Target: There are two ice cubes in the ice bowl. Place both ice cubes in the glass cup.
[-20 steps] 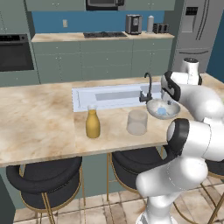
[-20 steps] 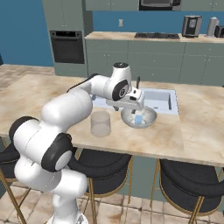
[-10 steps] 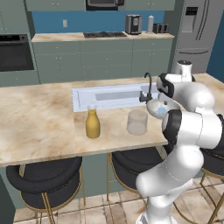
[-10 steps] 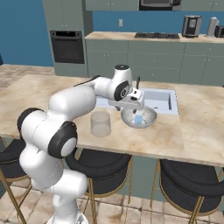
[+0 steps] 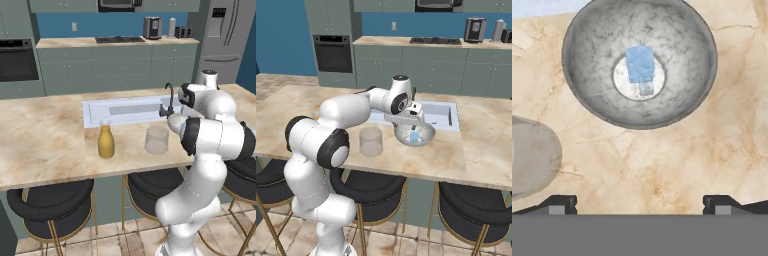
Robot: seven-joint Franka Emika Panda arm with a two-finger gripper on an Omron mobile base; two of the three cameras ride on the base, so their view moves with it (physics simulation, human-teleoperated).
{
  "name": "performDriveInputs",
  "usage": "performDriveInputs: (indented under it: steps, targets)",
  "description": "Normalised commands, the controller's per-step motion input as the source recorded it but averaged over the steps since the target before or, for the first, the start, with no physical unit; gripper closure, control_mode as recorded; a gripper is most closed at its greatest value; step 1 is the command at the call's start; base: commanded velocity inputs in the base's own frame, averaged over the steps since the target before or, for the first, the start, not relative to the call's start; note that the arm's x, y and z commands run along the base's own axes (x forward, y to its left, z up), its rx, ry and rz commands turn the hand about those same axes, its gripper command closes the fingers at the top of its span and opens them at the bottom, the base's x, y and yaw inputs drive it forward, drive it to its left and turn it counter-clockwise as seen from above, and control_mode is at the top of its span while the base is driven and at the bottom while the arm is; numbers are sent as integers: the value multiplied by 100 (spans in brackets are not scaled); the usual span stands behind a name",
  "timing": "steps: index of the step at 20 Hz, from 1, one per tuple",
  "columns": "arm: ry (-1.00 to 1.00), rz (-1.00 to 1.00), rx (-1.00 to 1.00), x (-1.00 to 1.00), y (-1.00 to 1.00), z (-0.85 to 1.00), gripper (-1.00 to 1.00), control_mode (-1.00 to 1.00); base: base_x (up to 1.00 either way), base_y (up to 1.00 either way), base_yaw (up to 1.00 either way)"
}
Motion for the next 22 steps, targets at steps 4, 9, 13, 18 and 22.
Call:
performDriveInputs:
  steps: [4, 9, 13, 18, 22]
  targets:
    - [0, 0, 0, 2, 0, -15, -100, -100, 0, 0, 0]
    - [0, 0, 0, 3, -4, -6, -100, -100, 0, 0, 0]
    - [0, 0, 0, 7, 0, -16, -100, -100, 0, 0, 0]
    - [0, 0, 0, 5, 0, -11, -100, -100, 0, 0, 0]
    - [0, 0, 0, 9, 0, -16, -100, -100, 0, 0, 0]
